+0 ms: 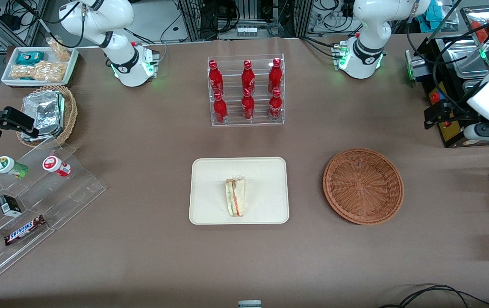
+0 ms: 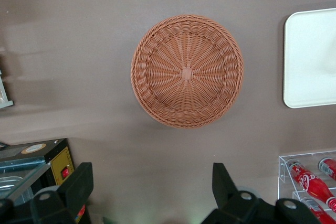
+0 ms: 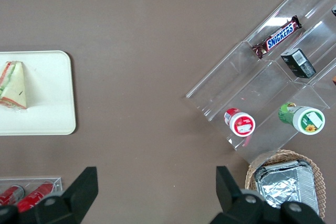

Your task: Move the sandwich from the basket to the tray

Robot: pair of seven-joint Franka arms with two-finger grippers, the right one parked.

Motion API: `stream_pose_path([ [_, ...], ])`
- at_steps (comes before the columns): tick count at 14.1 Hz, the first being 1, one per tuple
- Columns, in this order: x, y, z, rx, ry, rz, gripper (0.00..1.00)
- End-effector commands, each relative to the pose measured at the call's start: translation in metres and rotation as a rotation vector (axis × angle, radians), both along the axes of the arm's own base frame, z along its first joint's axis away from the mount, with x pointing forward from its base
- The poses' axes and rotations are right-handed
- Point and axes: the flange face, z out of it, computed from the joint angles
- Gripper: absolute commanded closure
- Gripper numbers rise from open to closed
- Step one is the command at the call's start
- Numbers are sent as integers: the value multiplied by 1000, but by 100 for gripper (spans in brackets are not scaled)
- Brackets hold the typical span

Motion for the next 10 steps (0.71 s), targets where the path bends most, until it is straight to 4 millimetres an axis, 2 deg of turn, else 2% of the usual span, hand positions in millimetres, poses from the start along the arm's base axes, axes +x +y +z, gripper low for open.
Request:
stream_pose_path([
  [1,-10,5,7,-12,-14,-19,0],
  [5,-13,13,14,-17,-26,-1,0],
  [10,-6,20,13,-21,-58,21,0],
])
